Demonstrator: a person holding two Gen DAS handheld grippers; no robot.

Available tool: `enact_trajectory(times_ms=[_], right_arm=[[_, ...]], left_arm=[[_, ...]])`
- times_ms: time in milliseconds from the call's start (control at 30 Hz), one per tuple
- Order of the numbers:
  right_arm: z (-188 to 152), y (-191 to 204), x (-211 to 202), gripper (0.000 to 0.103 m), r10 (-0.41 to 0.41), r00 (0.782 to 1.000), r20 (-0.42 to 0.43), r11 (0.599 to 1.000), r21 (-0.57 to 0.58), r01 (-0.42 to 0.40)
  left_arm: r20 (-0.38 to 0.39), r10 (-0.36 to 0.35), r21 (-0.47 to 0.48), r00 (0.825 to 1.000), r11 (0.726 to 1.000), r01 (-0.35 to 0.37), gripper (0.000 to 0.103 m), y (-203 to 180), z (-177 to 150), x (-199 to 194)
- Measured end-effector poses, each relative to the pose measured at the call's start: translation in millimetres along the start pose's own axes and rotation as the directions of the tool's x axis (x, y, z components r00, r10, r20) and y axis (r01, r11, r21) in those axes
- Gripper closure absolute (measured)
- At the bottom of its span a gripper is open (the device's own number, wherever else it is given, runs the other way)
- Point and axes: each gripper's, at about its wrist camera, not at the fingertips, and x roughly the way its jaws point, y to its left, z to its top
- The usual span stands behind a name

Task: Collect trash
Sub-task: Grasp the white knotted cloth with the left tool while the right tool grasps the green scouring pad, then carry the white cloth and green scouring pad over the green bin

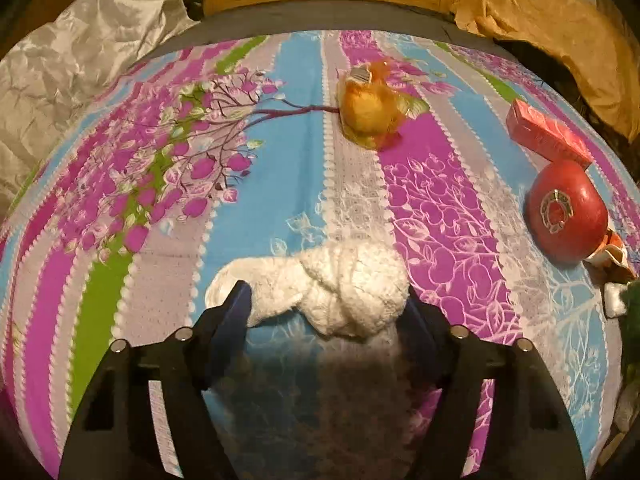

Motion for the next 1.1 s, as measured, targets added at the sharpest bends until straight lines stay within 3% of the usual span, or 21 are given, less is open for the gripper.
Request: enact_trajectory(times_ms=[33, 67, 167, 300, 533, 667, 767, 900, 967, 1000, 1067, 1100], right_arm=[[-1.1, 0.3, -5.2, 0.088, 0.011, 1.000, 0.012, 1.000, 0.002, -0.011], [-2.4, 1.3, -15.3, 0.088, 0.029, 0.999, 0.037, 1.000, 0.004, -0.029], [-6.4, 2.3, -41.2, 0.089, 0.043, 0.996, 0.079, 0.999, 0.008, -0.044], [-10.8, 1.4, -93.9, 0.089, 0.063, 0.984, 0.169, 0.997, 0.028, -0.068], [-26.3, -14.4, -214.9, 0.089, 0.009, 0.938, 0.346, 0.997, 0.073, -0.036], [-53.7, -45.8, -307.8, 0.089, -0.104, 0.891, 0.442, 0.988, 0.146, 0.043], [-85.1, -77.9, -372.0, 0.089, -0.207, 0.858, 0.470, 0.969, 0.221, 0.113], [-141.7, -123.2, -455.2, 0.089, -0.391, 0.796, 0.463, 0.906, 0.349, 0.242], [-180.9, -150.4, -501.1, 0.089, -0.501, 0.753, 0.427, 0.844, 0.436, 0.314], [-197.4, -161.6, -518.1, 0.089, -0.545, 0.734, 0.405, 0.812, 0.473, 0.342], [-232.7, -184.1, -552.1, 0.089, -0.633, 0.694, 0.345, 0.736, 0.547, 0.400], [-252.8, -196.8, -569.3, 0.089, -0.671, 0.676, 0.304, 0.693, 0.583, 0.425]], left_arm=[[0.000, -0.009, -0.001, 1.000, 1.000, 0.009, 0.060, -0.2, -1.5, -4.0], [0.001, -0.004, -0.009, 1.000, 1.000, 0.004, 0.062, -0.8, -3.1, -9.4], [0.048, -0.032, -0.033, 0.998, 0.999, 0.034, 0.064, 0.0, -10.2, -36.9], [0.120, -0.122, -0.090, 0.985, 0.987, 0.133, 0.065, 2.5, -21.4, -92.6], [0.217, -0.283, -0.014, 0.934, 0.956, 0.293, 0.065, -45.8, -26.2, -185.0], [0.245, -0.405, 0.121, 0.881, 0.914, 0.387, 0.065, -114.4, -24.0, -236.1], [0.246, -0.504, 0.216, 0.828, 0.861, 0.460, 0.065, -172.9, -23.3, -267.7], [0.204, -0.635, 0.367, 0.745, 0.755, 0.543, 0.065, -271.7, -25.1, -304.8], [0.172, -0.682, 0.429, 0.711, 0.701, 0.569, 0.065, -315.2, -29.9, -317.0], [0.143, -0.716, 0.472, 0.683, 0.656, 0.589, 0.065, -347.0, -34.5, -326.1], [0.100, -0.756, 0.531, 0.647, 0.590, 0.608, 0.065, -390.7, -45.0, -337.7], [0.063, -0.780, 0.566, 0.623, 0.542, 0.621, 0.065, -422.4, -52.1, -344.6]])
